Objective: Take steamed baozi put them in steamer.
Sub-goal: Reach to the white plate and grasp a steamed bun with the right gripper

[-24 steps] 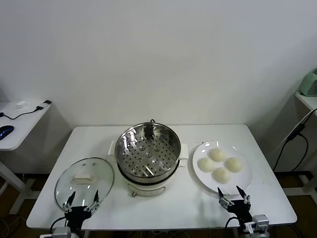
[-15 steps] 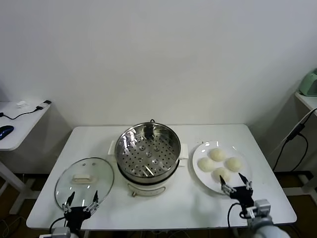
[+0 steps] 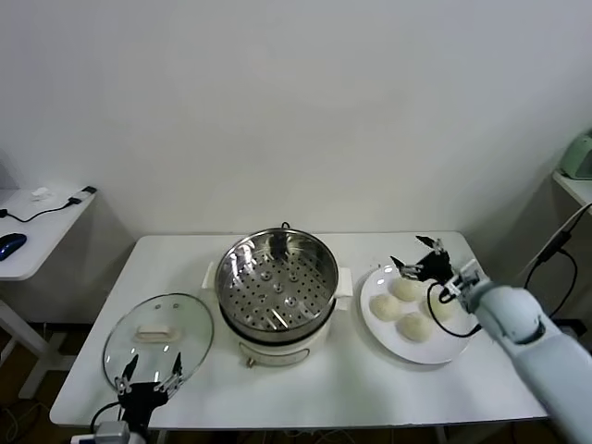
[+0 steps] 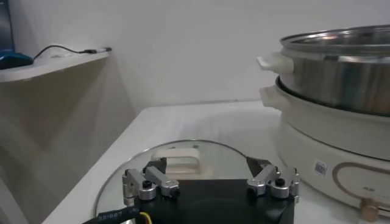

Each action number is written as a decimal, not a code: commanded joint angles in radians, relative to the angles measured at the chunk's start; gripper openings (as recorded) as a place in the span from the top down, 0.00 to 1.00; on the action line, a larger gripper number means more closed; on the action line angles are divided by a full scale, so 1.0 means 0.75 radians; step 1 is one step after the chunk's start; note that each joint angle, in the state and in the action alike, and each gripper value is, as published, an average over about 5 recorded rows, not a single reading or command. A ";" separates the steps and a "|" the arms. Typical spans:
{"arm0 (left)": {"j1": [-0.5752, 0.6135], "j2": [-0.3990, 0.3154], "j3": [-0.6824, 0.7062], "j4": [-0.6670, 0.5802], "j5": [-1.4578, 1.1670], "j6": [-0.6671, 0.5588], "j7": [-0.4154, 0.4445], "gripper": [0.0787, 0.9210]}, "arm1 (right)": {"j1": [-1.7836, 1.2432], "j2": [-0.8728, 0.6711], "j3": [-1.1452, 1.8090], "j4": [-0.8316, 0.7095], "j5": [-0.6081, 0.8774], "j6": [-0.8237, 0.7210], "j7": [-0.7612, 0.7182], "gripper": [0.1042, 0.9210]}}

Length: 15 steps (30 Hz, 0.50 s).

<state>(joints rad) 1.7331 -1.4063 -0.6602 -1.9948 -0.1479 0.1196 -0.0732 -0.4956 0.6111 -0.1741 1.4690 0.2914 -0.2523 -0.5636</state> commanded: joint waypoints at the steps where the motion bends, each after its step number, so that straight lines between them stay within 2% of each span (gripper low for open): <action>1: 0.000 -0.005 0.006 0.007 0.011 -0.004 0.001 0.12 | 0.683 -0.255 -0.706 -0.296 -0.110 0.103 -0.576 0.12; 4: 0.000 -0.010 0.010 0.017 0.024 -0.008 0.003 0.12 | 0.939 -0.201 -0.990 -0.412 -0.148 0.230 -0.788 0.12; 7: 0.002 -0.011 0.009 0.027 0.037 -0.014 0.003 0.12 | 1.193 -0.120 -1.262 -0.488 -0.119 0.281 -0.901 0.12; 11: 0.000 -0.010 0.010 0.040 0.042 -0.018 0.003 0.12 | 1.375 0.027 -1.536 -0.576 -0.109 0.275 -0.931 0.12; 15: -0.010 -0.013 0.012 0.054 0.043 -0.020 0.003 0.12 | 1.347 0.173 -1.591 -0.669 -0.085 0.229 -0.893 0.12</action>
<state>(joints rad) 1.7259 -1.4154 -0.6515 -1.9605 -0.1223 0.1059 -0.0712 0.2500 0.6719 -1.0336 1.0995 0.2318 -0.1205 -1.0702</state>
